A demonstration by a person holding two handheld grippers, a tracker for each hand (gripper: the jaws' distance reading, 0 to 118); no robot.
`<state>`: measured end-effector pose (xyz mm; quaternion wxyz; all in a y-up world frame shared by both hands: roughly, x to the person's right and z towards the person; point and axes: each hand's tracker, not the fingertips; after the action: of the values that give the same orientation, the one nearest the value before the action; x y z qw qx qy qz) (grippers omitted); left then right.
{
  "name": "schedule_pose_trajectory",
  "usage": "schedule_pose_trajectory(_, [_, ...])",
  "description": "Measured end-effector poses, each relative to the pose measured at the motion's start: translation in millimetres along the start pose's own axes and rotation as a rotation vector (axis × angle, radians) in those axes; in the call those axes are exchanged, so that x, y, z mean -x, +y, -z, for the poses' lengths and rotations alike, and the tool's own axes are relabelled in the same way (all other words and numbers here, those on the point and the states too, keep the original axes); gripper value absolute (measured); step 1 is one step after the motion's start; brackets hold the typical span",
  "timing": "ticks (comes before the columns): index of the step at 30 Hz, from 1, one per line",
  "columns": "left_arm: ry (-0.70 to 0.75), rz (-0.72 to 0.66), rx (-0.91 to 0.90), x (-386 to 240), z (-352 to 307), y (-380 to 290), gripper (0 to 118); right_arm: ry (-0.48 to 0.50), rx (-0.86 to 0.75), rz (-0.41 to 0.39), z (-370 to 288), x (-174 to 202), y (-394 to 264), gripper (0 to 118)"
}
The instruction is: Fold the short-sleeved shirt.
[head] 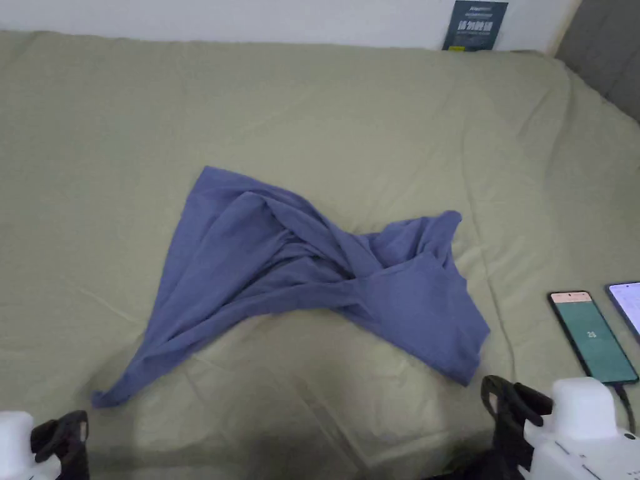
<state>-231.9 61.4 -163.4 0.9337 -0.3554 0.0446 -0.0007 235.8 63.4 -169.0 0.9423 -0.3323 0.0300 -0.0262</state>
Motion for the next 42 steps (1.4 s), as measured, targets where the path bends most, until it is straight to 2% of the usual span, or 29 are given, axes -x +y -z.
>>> schedule_pose_trajectory(1, [-0.068, 0.017, 0.019, -4, -2, -6, 0, 0.073, 0.017, 0.02, 0, -7, 3, 0])
schedule_pose_trajectory(2, [-0.134, -0.043, 0.043, 26, 13, -10, 0, 0.121, 0.031, 0.062, 0, -11, 7, 0])
schedule_pose_trajectory(4, [-0.139, -0.079, 0.043, 37, 17, -14, 0, 0.088, 0.006, 0.053, 2, 0, -4, 0])
schedule_pose_trajectory(7, [-0.118, -0.047, 0.042, 52, 32, -14, 2, 0.1, -0.003, 0.052, 3, 3, -2, 0])
schedule_pose_trajectory(8, [-0.114, -0.041, 0.034, 56, 37, -14, 29, 0.105, -0.004, 0.056, 0, 8, 1, 0])
schedule_pose_trajectory(9, [-0.121, -0.037, 0.04, 62, 48, -14, 94, 0.108, -0.003, 0.057, 2, 10, 2, 0])
schedule_pose_trajectory(10, [-0.143, -0.002, 0.123, 46, 65, 3, 118, 0.11, -0.002, 0.057, 3, 12, 2, 0])
schedule_pose_trajectory(11, [-0.052, -0.063, 0.032, 49, 80, -1, 116, 0.114, -0.004, 0.058, 3, 12, 3, 0])
schedule_pose_trajectory(12, [-0.132, -0.005, 0.075, 45, 90, -6, 118, 0.117, -0.003, 0.06, 2, 12, 4, 0])
schedule_pose_trajectory(15, [-0.122, 0.062, 0.125, 30, 105, 18, 118, 0.109, -0.009, 0.048, 1, 16, 9, 0])
schedule_pose_trajectory(20, [-0.152, 0.124, 0.185, 13, 136, 17, 113, 0.084, -0.001, 0.05, -3, 23, 18, 0])
schedule_pose_trajectory(21, [-0.156, 0.139, 0.209, 10, 140, 18, 99, 0.073, 0.003, 0.055, -3, 22, 19, 0])
schedule_pose_trajectory(22, [-0.172, 0.143, 0.242, 3, 142, 19, 70, 0.063, 0.006, 0.059, -2, 20, 20, 0])
schedule_pose_trajectory(23, [-0.174, 0.136, 0.236, 1, 143, 20, 48, 0.055, 0.009, 0.065, -1, 18, 21, 0])
schedule_pose_trajectory(25, [-0.144, 0.162, 0.195, -6, 137, 22, 19, 0.036, 0.015, 0.077, 2, 8, 25, 0])
schedule_pose_trajectory(28, [-0.114, 0.178, 0.177, -11, 132, 26, 12, 0.02, 0.027, 0.09, 15, -10, 29, 0])
schedule_pose_trajectory(33, [-0.098, 0.191, 0.141, -27, 103, 41, 10, -0.042, 0.095, 0.04, 56, -29, 49, 0])
schedule_pose_trajectory(37, [-0.107, 0.169, 0.114, -17, 97, 58, 10, -0.05, 0.132, 0.022, 107, -54, 65, 1])
schedule_pose_trajectory(38, [-0.11, 0.165, 0.109, -18, 97, 61, 10, -0.012, 0.144, 0.037, 121, -64, 70, 10])
schedule_pose_trajectory(40, [-0.115, 0.152, 0.104, -17, 96, 66, 10, 0.061, 0.164, 0.101, 147, -81, 75, 95])
schedule_pose_trajectory(41, [-0.118, 0.148, 0.106, -17, 96, 68, 10, 0.115, 0.191, 0.125, 161, -91, 78, 118])
schedule_pose_trajectory(42, [-0.114, 0.146, 0.102, -20, 95, 69, 10, 0.159, 0.181, 0.13, 169, -98, 80, 117])
